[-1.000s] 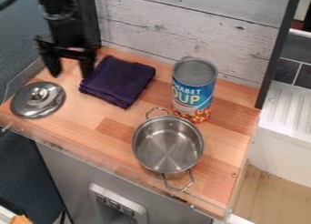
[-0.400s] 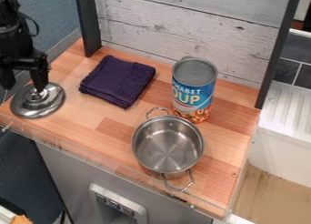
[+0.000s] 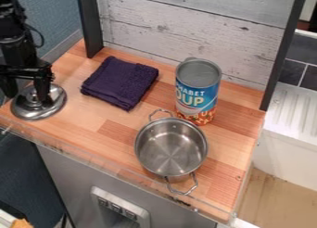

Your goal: Moved the silver lid on the middle part of the wooden table

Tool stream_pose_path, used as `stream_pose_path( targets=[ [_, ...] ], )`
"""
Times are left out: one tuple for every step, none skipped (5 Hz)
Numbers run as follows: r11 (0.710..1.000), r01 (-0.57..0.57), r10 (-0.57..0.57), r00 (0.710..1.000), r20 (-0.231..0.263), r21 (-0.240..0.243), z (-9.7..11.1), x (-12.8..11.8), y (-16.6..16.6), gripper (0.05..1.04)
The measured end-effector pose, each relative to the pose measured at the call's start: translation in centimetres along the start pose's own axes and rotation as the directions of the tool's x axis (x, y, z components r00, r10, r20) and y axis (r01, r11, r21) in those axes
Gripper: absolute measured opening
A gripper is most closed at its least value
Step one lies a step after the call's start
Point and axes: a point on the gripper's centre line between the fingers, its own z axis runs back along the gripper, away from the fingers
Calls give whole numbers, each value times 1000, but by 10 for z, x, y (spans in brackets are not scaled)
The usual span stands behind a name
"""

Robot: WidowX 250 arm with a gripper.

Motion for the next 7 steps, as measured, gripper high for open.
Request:
stream_pose_path(
  targets=[
    [1000, 20, -20, 1000, -3, 12, 0, 2, -4, 690],
    [1000, 20, -20, 1000, -6, 13, 0, 2, -6, 385],
    [1000, 27, -27, 1000, -2, 15, 0, -2, -8, 281],
    [999, 38, -38, 999, 0, 14, 9, -10, -16, 281],
    [995, 101, -101, 994, 49, -3, 30, -15, -42, 281],
    [969, 245, -244, 968, 62, -12, 36, -27, -88, 281],
    [940, 340, -339, 939, 52, -17, 29, -36, -117, 281]
  ],
)
